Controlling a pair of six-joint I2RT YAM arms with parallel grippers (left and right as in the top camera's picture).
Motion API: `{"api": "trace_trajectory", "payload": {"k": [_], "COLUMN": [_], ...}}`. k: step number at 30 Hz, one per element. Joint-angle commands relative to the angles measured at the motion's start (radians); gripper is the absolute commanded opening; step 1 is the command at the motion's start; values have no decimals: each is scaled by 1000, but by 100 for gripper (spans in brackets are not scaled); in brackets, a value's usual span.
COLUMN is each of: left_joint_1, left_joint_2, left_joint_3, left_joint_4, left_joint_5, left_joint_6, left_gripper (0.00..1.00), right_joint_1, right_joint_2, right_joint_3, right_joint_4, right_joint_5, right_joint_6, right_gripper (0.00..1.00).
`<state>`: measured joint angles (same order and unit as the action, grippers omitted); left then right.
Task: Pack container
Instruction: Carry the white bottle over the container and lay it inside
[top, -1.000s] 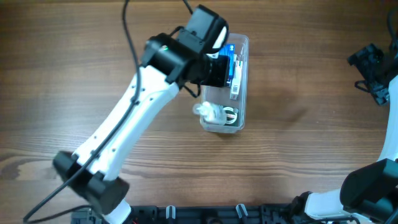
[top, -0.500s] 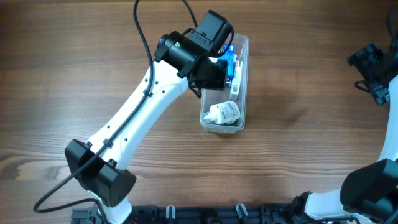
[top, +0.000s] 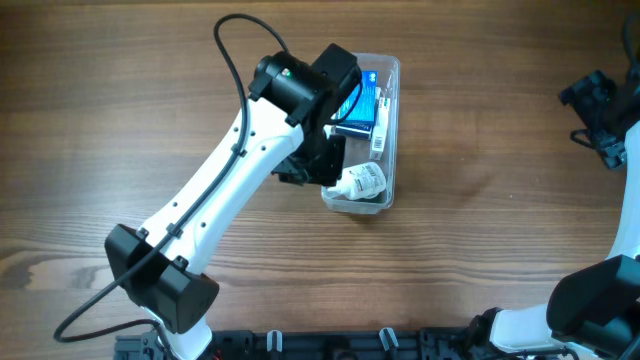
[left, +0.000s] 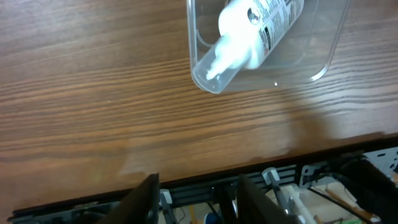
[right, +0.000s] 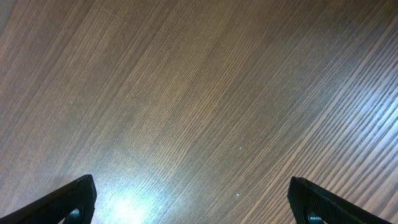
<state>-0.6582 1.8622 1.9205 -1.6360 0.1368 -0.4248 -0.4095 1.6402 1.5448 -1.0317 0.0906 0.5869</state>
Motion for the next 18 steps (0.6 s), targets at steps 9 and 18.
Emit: {"api": "trace_trajectory", "payload": {"k": [9,18], "left_joint_1": [-53,-53], "left_joint_2": [-2,64], "left_joint_3": [-206,-215], "left_joint_4": [179,209], "left_joint_5": [91,87], "left_joint_6": [-45,-56], "left_gripper": [17,4], "right_joint_1": [-3,-3], "right_joint_2": [11,11], "right_joint_3": [-4,-4], "right_joint_4": [3,3], "right_joint_5": [18,18], "right_joint_6": [16,16], "right_gripper": [100,100]}}
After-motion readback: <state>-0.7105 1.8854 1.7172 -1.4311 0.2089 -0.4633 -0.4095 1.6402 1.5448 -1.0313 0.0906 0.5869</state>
